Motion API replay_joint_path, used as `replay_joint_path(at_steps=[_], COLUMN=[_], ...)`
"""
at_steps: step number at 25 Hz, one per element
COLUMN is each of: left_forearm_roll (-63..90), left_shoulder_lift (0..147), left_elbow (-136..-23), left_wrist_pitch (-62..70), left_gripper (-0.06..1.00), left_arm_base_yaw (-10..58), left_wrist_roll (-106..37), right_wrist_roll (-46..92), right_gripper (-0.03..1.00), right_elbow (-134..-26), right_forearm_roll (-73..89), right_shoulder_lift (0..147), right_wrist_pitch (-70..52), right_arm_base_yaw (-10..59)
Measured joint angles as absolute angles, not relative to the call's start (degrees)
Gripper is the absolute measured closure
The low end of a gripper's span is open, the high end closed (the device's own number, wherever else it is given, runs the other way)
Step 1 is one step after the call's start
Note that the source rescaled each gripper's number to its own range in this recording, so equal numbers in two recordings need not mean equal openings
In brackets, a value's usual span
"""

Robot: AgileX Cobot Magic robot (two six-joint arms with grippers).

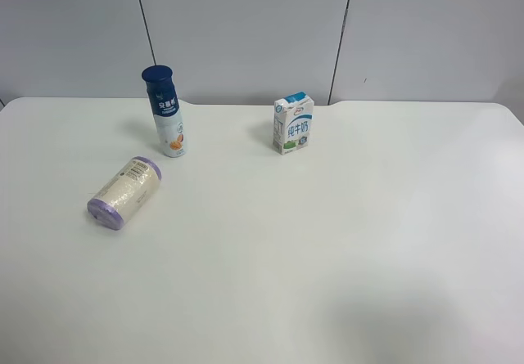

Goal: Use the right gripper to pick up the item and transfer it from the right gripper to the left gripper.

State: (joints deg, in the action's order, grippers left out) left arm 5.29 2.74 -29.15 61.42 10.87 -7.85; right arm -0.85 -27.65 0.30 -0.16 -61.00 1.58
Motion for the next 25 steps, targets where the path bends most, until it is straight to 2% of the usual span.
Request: replay_joint_path(at_steps=[11,19,25], left_forearm_roll=[5.34,7.78,9.31], left_shoulder_lift=[2.74,2.74,-0.06], left_elbow=[-29.09,-29.09,-29.09], left_wrist_pitch=[61.16,61.16,61.16], left_gripper=[-0.04,-0.04,-0.04], left_arm_base_yaw=[10.24,-0.35,-4.69], left_wrist_roll=[-8.28,-11.26,-13.12], right_wrist_roll=[-0.85,-0.85,-0.85], right_gripper=[-0.03,-0.03,-0.03], right_elbow=[-27.65,-27.65,-27.65], right_forearm_roll=[0.3,0.3,0.3], right_shoulder_lift=[-0.16,-0.16,-0.16], right_wrist_pitch=[-61.0,-61.0,-61.0], right_arm_base_yaw=[1.58,1.58,1.58])
